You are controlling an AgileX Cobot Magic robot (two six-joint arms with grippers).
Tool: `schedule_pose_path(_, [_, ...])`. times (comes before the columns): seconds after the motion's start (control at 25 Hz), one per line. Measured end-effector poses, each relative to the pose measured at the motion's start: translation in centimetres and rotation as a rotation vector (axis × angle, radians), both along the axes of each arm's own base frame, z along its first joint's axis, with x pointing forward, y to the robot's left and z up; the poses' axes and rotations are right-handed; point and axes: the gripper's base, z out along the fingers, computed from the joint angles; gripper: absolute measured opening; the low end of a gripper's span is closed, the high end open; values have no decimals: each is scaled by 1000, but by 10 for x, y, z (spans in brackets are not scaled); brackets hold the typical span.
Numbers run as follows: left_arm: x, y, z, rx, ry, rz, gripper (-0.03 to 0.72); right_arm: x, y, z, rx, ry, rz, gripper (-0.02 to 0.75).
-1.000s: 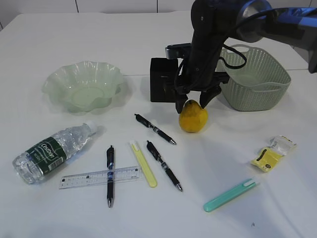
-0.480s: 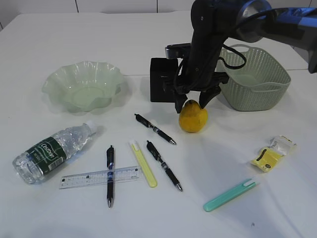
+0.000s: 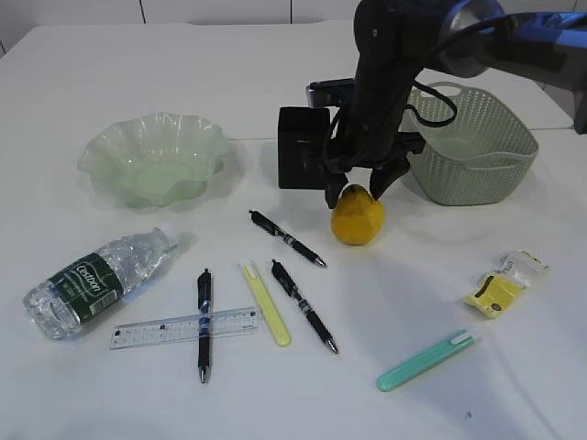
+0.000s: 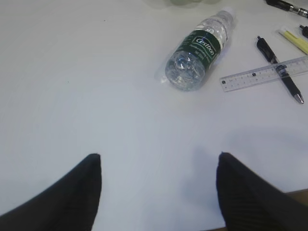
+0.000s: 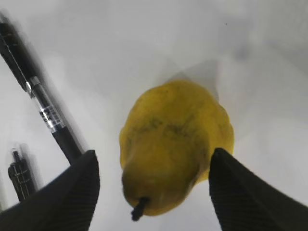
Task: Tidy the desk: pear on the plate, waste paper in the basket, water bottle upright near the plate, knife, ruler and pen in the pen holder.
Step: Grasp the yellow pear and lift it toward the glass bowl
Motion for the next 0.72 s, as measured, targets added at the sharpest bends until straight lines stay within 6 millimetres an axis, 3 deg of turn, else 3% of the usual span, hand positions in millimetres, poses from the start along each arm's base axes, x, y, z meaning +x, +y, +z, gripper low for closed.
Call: schedule_pose_path(0.72, [0,1,0,5,0,3,526,-4,-4,2,-26,3,0,535])
